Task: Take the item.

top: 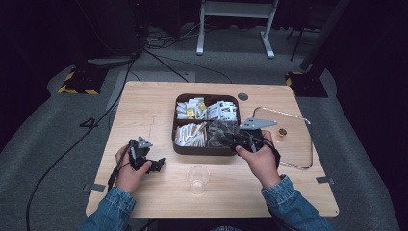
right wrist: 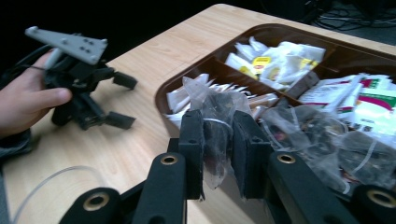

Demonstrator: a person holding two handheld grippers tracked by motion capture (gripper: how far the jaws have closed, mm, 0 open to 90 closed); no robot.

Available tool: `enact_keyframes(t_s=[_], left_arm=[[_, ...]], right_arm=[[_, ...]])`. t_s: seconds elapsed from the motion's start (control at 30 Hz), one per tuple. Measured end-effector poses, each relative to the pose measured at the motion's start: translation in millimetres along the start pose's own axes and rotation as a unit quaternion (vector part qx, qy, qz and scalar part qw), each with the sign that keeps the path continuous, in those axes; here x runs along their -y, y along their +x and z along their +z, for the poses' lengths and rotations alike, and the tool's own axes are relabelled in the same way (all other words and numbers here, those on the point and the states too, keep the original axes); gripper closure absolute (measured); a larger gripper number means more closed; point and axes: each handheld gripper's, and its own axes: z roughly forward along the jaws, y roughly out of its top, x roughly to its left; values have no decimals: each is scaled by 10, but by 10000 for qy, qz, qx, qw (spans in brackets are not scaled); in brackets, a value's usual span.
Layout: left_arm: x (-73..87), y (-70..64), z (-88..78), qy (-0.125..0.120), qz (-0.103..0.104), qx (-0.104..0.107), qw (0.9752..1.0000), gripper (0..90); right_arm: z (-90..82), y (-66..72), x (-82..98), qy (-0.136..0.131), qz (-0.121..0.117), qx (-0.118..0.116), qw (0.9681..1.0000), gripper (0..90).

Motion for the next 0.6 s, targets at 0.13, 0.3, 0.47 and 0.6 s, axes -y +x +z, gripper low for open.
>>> enact_keyframes(t_s=[0.13, 0.3, 0.47, 0.6], left_arm=[[0, 0, 0, 1, 0, 1, 10000, 1], [0, 0, 0, -1, -1, 2, 10000, 2], [0, 0, 0, 1, 1, 1, 10000, 2], [0, -1, -1, 3, -1, -4, 10000, 2]], right_arm=[[-24, 82, -2, 15, -94, -83, 9999, 762], [-41, 237, 19, 64, -248, -243, 9994, 762], [-42, 332, 44, 96, -328, -354, 9988, 762], [-41, 434, 74, 135, -407, -495, 9979, 762]])
